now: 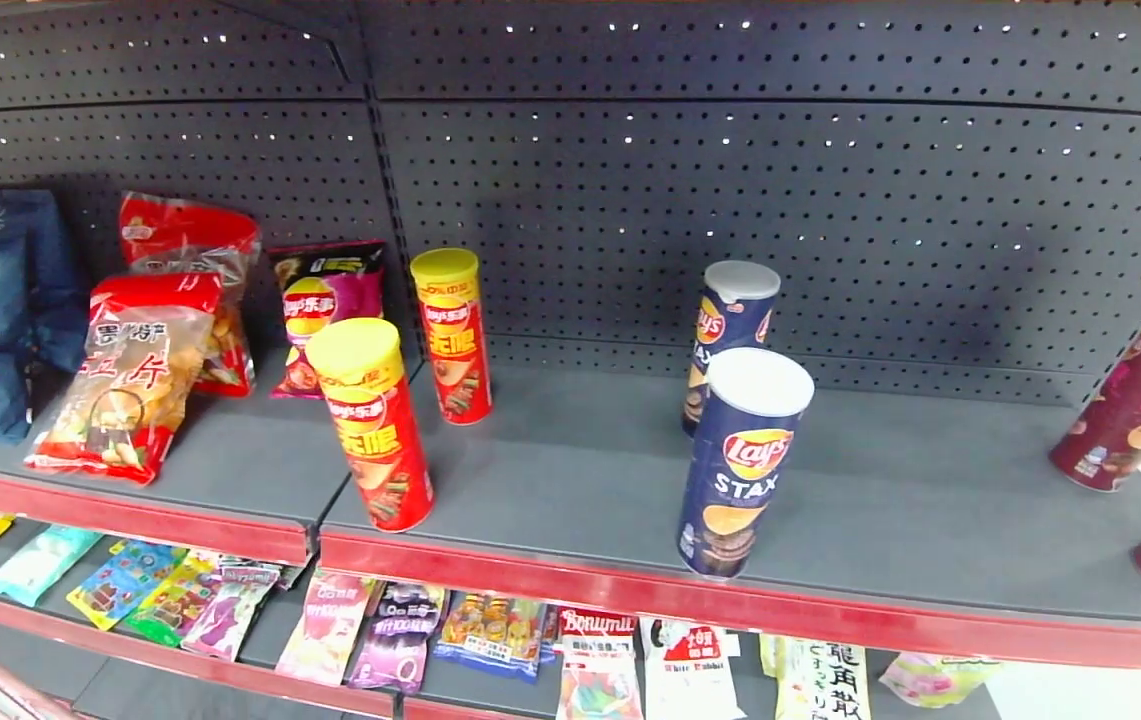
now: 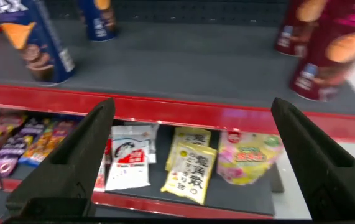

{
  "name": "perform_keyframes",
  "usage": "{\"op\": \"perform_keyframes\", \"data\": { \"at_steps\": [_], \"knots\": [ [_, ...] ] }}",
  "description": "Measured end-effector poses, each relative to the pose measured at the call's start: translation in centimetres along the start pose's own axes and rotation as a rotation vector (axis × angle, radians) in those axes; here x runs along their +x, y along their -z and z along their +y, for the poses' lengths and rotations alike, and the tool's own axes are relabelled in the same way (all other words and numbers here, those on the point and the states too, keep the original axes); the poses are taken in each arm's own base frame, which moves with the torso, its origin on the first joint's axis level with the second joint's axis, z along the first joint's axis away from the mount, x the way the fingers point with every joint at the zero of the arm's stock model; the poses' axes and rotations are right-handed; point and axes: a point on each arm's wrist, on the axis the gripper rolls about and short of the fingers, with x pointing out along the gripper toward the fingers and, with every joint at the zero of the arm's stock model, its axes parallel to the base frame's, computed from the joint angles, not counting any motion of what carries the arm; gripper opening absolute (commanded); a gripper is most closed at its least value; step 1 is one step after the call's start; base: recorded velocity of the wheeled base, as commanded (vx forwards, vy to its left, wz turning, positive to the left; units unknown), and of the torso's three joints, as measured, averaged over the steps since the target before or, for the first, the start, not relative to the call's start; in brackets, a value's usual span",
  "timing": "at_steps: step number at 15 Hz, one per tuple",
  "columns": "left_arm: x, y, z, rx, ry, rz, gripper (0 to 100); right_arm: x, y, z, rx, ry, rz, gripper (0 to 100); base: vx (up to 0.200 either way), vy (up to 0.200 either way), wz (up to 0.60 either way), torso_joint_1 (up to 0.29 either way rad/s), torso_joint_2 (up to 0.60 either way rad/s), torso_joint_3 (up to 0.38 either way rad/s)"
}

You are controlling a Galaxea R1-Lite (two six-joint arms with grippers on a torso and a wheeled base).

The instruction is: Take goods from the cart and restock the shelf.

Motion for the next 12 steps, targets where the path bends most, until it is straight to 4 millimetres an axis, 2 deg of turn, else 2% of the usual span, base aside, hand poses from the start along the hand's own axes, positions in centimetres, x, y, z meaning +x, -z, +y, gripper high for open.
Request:
{"op": "perform_keyframes", "data": {
  "at_steps": [3, 4, 7, 9, 12],
  "knots": [
    [0.3, 0.7, -0.3, -0.002, 0.075, 0.021, 100, 0.0, -0.2, 0.1, -0.015, -0.066, 0.002, 100, 0.000, 0.000, 0.00, 0.000, 0.00, 0.000],
    [0.5, 1.0, -0.4, -0.009, 0.134, 0.023, 100, -0.1, -0.9, 0.2, -0.015, -0.083, -0.011, 100, 0.000, 0.000, 0.00, 0.000, 0.00, 0.000],
    [1.7, 2.1, -0.9, -0.046, 0.193, -0.076, 100, 0.6, -5.7, 0.3, -0.007, -0.197, 0.003, 100, 0.000, 0.000, 0.00, 0.000, 0.00, 0.000],
    [2.1, 3.5, -1.0, -0.075, 0.180, -0.023, 100, 2.8, -8.4, 0.6, -0.018, -0.327, 0.099, 100, 0.000, 0.000, 0.00, 0.000, 0.00, 0.000],
    [2.2, 3.8, -1.0, -0.093, 0.159, -0.008, 100, 7.4, -9.6, 1.4, -0.068, -0.436, 0.304, 100, 0.000, 0.000, 0.00, 0.000, 0.00, 0.000]
  ]
}}
